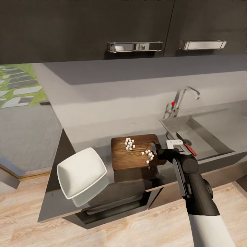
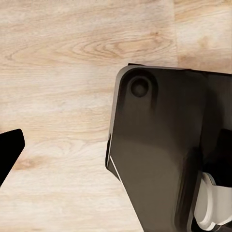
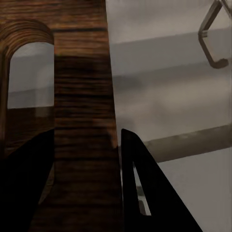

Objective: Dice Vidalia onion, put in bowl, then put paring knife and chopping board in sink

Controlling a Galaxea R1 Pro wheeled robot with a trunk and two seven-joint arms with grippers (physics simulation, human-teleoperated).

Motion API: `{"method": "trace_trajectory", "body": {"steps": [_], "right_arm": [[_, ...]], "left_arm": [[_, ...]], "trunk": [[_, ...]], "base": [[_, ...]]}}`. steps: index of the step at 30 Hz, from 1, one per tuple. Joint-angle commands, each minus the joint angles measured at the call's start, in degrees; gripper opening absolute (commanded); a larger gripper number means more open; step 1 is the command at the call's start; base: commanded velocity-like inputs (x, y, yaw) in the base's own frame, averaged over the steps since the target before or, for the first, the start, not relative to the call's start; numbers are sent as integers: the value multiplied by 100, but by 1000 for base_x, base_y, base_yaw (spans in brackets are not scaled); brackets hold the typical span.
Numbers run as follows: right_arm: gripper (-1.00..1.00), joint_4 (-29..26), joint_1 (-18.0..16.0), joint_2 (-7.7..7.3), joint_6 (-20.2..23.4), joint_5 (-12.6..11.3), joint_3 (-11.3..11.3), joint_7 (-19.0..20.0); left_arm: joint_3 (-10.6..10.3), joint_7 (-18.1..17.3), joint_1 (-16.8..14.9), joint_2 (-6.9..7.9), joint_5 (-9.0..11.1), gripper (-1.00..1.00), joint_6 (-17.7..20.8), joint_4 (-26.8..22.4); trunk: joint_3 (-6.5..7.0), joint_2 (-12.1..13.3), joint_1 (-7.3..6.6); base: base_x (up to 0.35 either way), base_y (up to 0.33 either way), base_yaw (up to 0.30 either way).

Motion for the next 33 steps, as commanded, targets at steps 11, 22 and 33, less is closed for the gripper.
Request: {"method": "trace_trajectory", "body": {"steps": [11, 22, 33], "right_arm": [[-100, 6, -5, -4, 35, 64, 0, 33], [-100, 145, -5, -7, 45, 72, 0, 33], [-100, 205, -5, -7, 48, 74, 0, 33]], "left_arm": [[-36, 46, 0, 10, 54, 100, -18, 2], [-36, 46, 0, 10, 54, 100, -18, -7], [-36, 46, 0, 10, 52, 100, -18, -7]], "trunk": [[90, -10, 4], [181, -10, 4], [262, -10, 4]], "base": [[-34, 0, 0], [-1, 0, 0], [0, 0, 0]]}}
